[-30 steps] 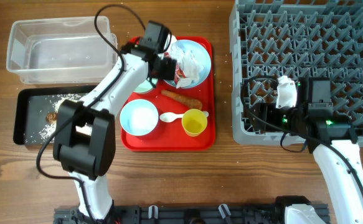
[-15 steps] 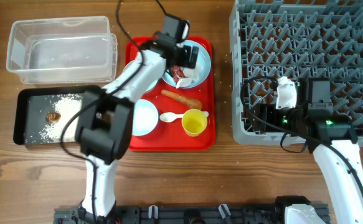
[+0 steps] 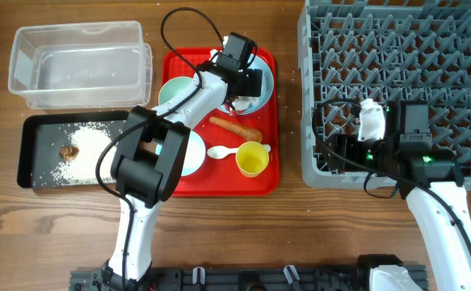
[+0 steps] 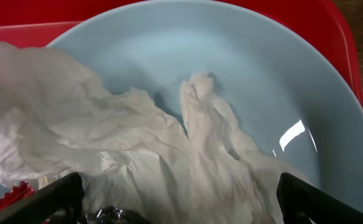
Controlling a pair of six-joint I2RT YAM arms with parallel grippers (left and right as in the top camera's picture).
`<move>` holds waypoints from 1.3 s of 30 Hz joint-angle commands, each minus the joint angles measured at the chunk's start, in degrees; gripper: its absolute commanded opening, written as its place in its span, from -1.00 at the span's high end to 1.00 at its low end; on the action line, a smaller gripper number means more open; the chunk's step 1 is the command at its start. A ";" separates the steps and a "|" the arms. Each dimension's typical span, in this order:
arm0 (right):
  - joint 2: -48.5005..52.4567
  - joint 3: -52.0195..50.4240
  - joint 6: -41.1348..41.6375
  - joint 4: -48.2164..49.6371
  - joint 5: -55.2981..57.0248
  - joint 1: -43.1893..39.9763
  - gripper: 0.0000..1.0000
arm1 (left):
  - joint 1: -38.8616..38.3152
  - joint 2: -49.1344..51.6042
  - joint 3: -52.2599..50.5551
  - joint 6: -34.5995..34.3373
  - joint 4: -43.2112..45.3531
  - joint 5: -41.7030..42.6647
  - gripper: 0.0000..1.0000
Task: Sort waste into correct bins and load items into the dishwasher rack
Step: 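Grasp the tissue and red wrapper from the blue plate, left gripper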
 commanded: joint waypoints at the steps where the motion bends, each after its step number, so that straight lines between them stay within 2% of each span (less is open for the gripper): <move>1: 0.00 0.96 0.66 0.22 0.59 -0.28 -0.47 | 0.15 1.88 0.17 -1.33 -1.09 -0.35 -0.50; 2: 0.00 0.96 0.68 0.20 0.57 -0.28 -0.47 | 0.15 1.88 0.17 -1.33 -1.46 -0.35 -0.24; 3: 0.00 0.96 0.68 0.20 0.57 -0.28 -0.47 | 0.15 1.88 0.17 -1.33 -1.88 -0.35 0.25; 6: 0.00 0.96 0.70 0.20 0.57 -0.28 -0.47 | 0.15 1.88 0.17 -1.33 -2.51 -0.33 0.87; 7: 0.00 0.96 0.72 0.20 0.57 -0.28 -0.47 | 0.15 1.88 0.17 -1.33 -2.56 -0.35 0.92; 12: 0.00 0.96 0.76 0.15 0.57 -0.28 -0.47 | 0.28 0.92 0.55 -1.33 -2.40 -0.33 0.92; 19: 0.00 0.96 0.76 -0.15 0.57 -0.28 -0.47 | 2.97 -7.91 6.84 -1.33 -5.44 -0.33 0.92; 28: 0.00 0.96 0.76 -0.20 0.57 -0.28 -0.47 | 6.34 -18.18 7.10 -0.85 -5.51 -0.37 0.92; 32: 0.00 0.96 0.76 -0.13 0.57 -0.28 -0.46 | 11.06 -20.87 7.10 0.68 -5.29 -1.77 0.92; 39: 0.00 0.96 0.79 0.00 0.57 -0.28 -0.47 | 25.57 -19.65 7.08 2.10 -4.55 -2.91 0.92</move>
